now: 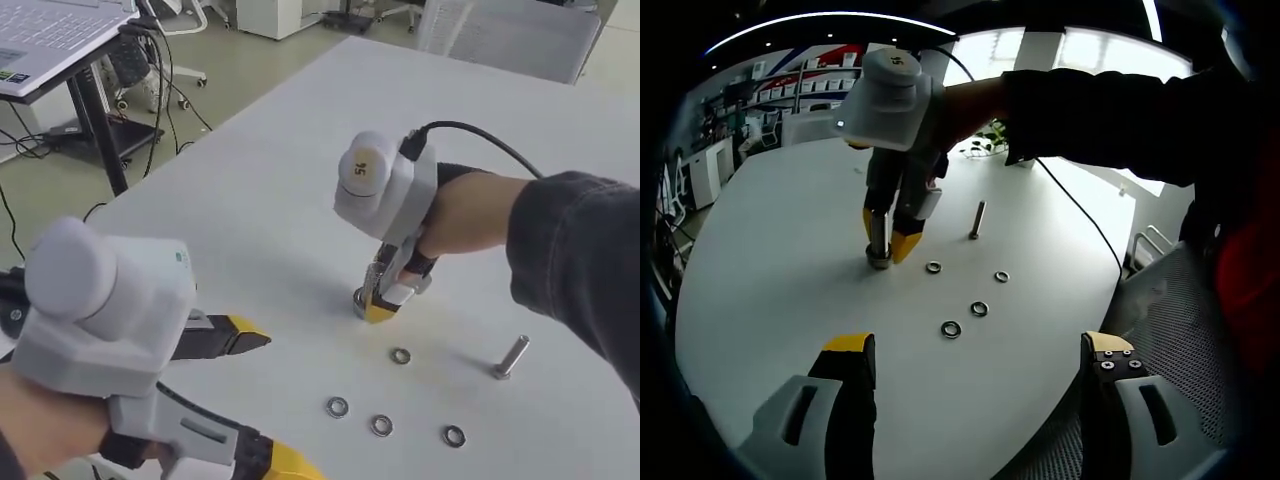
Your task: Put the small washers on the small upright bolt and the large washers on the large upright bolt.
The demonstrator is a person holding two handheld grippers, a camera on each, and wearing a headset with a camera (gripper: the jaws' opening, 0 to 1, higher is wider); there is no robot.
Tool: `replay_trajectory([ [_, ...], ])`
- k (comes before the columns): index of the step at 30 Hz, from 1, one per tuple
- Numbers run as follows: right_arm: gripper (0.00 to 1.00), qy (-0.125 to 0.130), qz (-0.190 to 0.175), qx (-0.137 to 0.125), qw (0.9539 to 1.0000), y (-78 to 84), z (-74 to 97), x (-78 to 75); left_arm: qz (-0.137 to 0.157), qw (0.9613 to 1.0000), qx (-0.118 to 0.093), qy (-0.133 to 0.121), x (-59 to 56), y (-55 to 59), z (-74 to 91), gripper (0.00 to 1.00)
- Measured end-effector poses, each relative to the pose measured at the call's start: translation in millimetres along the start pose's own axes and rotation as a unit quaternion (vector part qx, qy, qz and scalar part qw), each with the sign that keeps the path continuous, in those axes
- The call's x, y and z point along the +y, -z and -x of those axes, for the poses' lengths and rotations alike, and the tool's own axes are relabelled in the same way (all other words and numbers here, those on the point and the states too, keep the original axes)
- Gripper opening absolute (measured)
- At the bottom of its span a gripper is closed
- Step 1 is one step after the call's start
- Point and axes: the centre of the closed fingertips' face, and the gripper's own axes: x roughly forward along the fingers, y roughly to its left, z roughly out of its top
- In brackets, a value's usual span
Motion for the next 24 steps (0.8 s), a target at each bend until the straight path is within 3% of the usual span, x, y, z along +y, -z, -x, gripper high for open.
replay_trajectory([
  [24, 0.29, 0.021, -0.028, -0.009, 0.9994, 18.2, 21.5, -7.0, -0.007, 1.0000, 0.001, 0.002, 0.6, 0.2, 0.3, 0.84],
])
